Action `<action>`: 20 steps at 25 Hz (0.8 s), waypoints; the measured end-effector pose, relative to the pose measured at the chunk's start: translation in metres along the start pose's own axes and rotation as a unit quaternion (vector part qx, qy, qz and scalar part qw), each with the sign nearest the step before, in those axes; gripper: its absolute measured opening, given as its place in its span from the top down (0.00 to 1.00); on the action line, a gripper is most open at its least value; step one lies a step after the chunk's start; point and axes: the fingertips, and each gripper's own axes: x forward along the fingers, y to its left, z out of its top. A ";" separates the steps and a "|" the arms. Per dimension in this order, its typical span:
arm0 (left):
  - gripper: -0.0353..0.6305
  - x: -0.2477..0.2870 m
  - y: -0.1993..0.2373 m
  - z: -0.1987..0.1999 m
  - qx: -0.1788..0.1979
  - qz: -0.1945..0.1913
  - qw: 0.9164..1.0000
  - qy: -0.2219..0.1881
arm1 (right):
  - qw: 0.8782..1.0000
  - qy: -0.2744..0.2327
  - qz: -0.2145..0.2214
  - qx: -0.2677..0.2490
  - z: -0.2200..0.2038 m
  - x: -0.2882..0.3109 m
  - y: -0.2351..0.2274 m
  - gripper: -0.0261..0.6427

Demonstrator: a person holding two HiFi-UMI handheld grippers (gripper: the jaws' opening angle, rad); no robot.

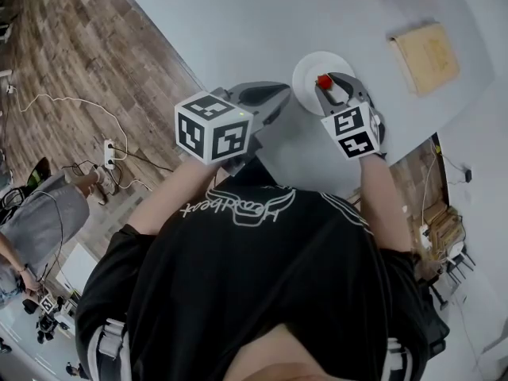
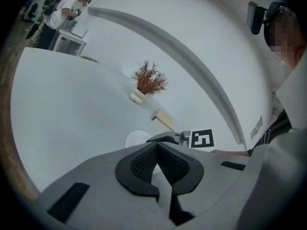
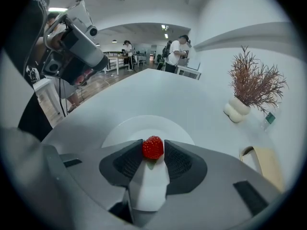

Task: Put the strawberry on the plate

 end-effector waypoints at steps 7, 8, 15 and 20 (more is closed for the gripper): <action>0.94 -0.008 0.003 -0.002 -0.005 0.008 1.000 -0.007 | 1.000 0.001 -0.001 0.007 -0.002 0.001 -0.001 0.78; 0.94 -0.009 0.004 -0.002 -0.005 0.011 1.000 -0.008 | 1.000 0.000 -0.003 0.005 -0.001 0.000 -0.001 0.78; 0.94 -0.016 -0.004 -0.001 -0.007 0.029 0.999 -0.030 | 1.000 -0.016 -0.007 0.018 -0.002 -0.003 -0.002 0.69; 0.94 -0.027 -0.021 -0.007 -0.007 0.047 0.998 -0.050 | 0.999 -0.045 -0.012 0.028 0.003 -0.018 -0.004 0.68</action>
